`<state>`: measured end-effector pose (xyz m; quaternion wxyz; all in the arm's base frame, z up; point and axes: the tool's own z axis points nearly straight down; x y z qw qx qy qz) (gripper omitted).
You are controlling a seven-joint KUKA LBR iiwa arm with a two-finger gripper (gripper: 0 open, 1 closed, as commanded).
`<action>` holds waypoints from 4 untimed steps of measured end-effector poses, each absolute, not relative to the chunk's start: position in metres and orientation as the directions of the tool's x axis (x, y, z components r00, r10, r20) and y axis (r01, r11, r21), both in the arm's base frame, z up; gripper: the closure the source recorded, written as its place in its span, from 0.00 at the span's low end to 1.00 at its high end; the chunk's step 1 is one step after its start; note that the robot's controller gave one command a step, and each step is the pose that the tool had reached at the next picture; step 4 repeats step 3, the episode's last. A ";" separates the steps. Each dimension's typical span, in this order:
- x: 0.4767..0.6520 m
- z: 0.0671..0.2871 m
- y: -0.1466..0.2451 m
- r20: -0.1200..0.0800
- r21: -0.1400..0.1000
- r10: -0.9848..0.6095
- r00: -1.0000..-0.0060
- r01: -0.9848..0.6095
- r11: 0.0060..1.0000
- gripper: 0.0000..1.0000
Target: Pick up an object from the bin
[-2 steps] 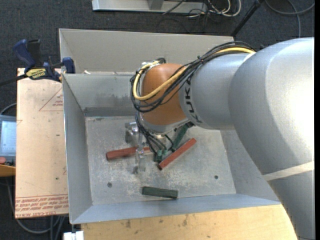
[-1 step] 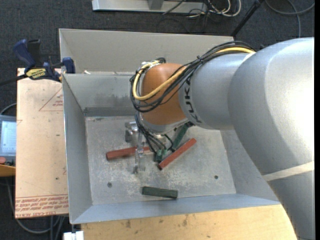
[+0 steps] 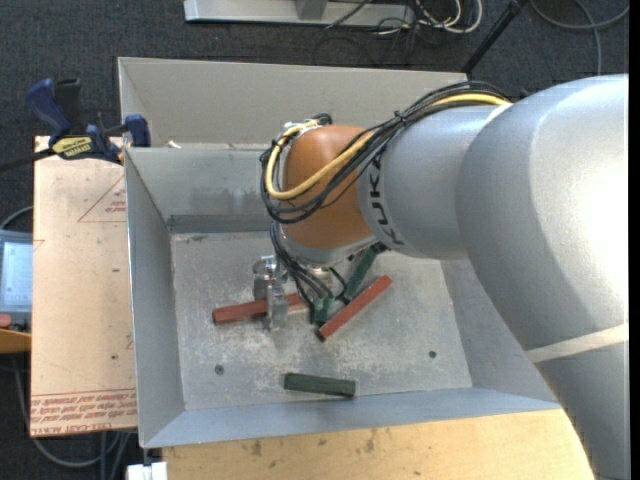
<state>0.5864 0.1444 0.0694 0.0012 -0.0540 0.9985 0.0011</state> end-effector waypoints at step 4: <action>0.590 0.133 0.146 -0.005 0.003 -0.104 -0.995 -0.104 0.995 1.00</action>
Offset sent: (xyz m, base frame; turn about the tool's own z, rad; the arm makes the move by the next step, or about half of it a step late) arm 0.0000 -0.0002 0.0053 0.0000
